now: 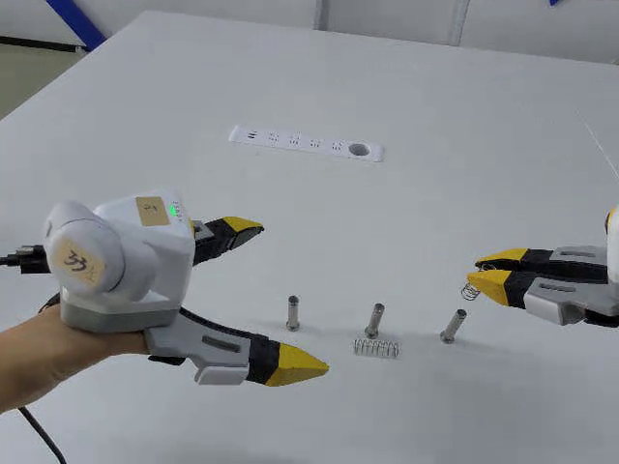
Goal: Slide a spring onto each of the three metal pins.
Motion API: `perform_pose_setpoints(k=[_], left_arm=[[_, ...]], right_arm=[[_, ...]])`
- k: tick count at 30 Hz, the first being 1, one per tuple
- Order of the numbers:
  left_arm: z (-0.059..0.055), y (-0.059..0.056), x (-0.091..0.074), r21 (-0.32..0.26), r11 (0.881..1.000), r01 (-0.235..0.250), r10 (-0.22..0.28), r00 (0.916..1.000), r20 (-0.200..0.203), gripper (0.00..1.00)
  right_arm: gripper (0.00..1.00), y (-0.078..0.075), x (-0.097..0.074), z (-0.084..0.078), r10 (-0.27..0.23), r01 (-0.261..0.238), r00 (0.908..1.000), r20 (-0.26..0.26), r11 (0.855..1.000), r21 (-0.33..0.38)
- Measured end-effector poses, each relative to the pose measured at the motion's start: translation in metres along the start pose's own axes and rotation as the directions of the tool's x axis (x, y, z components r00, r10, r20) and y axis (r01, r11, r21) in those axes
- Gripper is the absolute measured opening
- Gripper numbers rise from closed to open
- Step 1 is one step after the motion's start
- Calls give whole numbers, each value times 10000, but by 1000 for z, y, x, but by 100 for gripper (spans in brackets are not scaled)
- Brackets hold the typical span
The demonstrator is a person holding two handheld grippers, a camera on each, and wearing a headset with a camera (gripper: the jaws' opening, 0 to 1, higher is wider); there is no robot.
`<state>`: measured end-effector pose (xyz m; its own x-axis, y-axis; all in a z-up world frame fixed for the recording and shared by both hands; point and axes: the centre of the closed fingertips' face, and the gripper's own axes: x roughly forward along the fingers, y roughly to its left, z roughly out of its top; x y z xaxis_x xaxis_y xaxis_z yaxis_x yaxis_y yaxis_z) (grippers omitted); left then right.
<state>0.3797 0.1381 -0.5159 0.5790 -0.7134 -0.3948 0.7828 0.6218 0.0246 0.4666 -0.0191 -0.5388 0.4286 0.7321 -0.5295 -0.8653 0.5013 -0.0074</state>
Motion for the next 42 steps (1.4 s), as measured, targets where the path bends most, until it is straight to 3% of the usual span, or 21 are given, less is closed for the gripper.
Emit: perform_pose_setpoints(k=[3, 7, 19, 26, 32, 36, 42], left_arm=[[-8, 5, -2, -18, 9999, -132, 131, 9995, -293, 100], [-10, 5, -5, -95, 9998, -163, 161, 9994, -295, 100], [-17, 13, -9, -216, 9988, -448, 436, 9976, -531, 100], [-18, 12, -11, -370, 9984, -423, 404, 9979, -505, 100], [-22, 10, -12, -413, 9983, -415, 388, 9973, -625, 100], [-18, 11, -14, -572, 9973, -458, 433, 9981, -445, 100], [-18, 13, -15, -494, 9975, -506, 479, 9974, -539, 100]], right_arm=[[11, -4, 3, -6, -97, 100, 9998, -150, 9997, 209], [11, -4, 7, -12, -55, 73, 9995, -298, 9980, 632], [11, -4, 16, -27, -94, 137, 9965, -833, 9986, 504], [12, 0, 23, -38, 21, 24, 9941, -1085, 9992, 411], [12, 8, 30, -50, 63, -98, 9883, -1526, 9997, -223], [12, 9, 36, -59, 42, -124, 9839, -1786, 9989, -448], [12, 8, 41, -71, -116, -41, 9785, -2059, 9971, -760]])
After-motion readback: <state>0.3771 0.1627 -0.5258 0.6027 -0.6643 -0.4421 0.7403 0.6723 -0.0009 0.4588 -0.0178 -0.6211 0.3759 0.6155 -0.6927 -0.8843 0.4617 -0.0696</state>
